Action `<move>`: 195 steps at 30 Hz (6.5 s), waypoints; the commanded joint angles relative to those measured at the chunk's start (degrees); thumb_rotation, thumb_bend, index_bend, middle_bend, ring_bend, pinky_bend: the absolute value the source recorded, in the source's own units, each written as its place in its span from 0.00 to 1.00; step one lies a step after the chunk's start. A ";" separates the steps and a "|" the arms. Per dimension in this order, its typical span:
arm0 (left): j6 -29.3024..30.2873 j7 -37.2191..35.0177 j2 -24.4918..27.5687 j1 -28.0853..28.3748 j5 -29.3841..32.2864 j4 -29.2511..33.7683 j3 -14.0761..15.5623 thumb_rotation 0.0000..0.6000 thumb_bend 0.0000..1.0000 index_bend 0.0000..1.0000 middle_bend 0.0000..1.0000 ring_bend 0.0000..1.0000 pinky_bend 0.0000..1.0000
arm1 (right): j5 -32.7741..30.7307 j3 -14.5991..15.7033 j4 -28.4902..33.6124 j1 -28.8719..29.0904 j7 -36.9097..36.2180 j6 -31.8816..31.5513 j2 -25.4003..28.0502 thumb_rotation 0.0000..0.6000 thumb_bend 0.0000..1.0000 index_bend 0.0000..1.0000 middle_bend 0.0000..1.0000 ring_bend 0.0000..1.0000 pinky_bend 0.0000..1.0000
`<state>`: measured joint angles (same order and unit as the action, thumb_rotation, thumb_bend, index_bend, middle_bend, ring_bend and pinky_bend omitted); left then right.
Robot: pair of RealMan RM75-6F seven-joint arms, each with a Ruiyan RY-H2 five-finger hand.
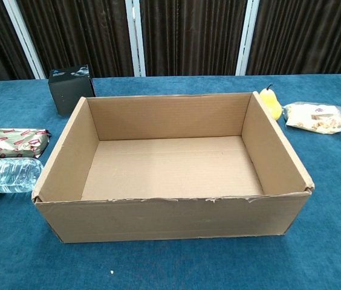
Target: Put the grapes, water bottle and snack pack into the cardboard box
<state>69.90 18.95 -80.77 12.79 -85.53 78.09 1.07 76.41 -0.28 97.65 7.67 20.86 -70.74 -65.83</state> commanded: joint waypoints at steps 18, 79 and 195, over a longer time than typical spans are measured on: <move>8.12 -3.01 8.14 6.95 -10.63 31.24 -7.58 1.00 0.74 0.89 0.66 0.54 0.52 | -3.01 -1.15 -0.03 2.31 -5.04 4.51 1.93 1.00 0.00 0.00 0.00 0.00 0.00; -11.69 -7.02 9.09 9.81 11.06 2.17 -0.98 1.00 0.00 0.00 0.00 0.00 0.11 | -7.49 -0.39 -0.45 3.69 -2.46 5.11 1.40 1.00 0.00 0.00 0.00 0.00 0.00; -5.70 -29.28 9.20 11.24 3.78 -2.85 1.18 0.94 0.00 0.00 0.00 0.00 0.06 | -3.69 1.93 1.25 2.75 0.19 3.44 1.02 1.00 0.00 0.00 0.00 0.00 0.00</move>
<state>66.68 -8.67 -69.92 22.85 -83.27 77.30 3.12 73.25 1.55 99.03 10.12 20.52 -67.94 -64.40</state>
